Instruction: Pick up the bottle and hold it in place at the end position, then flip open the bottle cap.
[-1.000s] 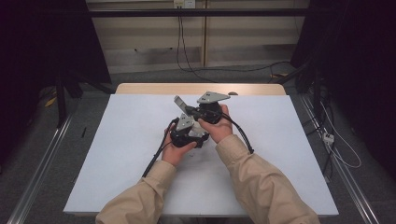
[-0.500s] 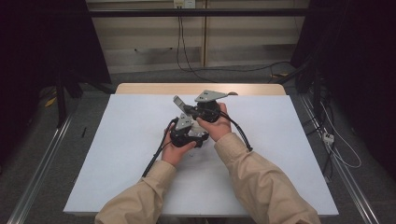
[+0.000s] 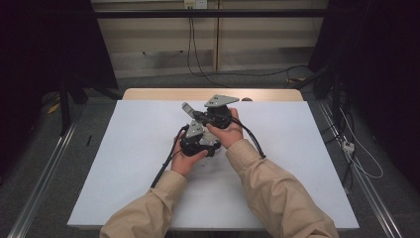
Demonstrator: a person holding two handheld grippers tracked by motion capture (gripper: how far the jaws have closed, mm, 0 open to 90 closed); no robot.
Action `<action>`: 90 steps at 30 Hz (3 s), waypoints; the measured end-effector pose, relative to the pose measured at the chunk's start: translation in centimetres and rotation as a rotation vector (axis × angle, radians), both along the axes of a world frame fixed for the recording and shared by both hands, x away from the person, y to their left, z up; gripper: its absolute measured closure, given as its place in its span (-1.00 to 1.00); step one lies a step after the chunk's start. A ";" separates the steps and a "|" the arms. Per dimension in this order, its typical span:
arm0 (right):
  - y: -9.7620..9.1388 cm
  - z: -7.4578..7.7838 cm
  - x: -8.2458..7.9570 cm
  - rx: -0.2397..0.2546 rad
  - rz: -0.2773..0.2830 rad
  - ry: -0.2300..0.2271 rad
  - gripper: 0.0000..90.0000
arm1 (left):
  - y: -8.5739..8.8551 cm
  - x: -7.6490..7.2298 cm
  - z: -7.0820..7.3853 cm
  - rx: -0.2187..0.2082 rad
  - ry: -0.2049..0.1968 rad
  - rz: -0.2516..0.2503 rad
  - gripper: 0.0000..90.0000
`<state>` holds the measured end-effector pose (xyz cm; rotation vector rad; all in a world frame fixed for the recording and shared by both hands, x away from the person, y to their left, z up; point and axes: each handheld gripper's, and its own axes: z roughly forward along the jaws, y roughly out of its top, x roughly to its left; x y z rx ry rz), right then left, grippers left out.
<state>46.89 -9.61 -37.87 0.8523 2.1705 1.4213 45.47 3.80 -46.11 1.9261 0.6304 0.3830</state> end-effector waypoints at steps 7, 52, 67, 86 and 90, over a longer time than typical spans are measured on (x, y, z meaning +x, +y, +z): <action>0.0 0.0 0.0 0.002 0.001 -0.001 1.00 | 0.0 0.0 0.0 -0.001 0.005 -0.001 -0.59; -0.4 -0.3 -0.1 -0.009 0.000 0.026 0.93 | -0.2 -0.2 0.0 0.009 -0.011 -0.009 -0.68; -1.2 0.4 -1.7 -0.026 -0.026 0.017 0.23 | 0.5 -1.3 0.9 0.000 0.016 -0.019 -0.81; -3.0 0.4 -5.7 0.023 -0.048 0.040 -0.33 | 4.8 -3.7 2.8 -0.023 0.004 0.023 -0.83; -3.9 0.4 -6.8 0.030 -0.057 0.036 -0.39 | 5.9 -4.3 2.9 -0.030 0.018 0.027 -0.83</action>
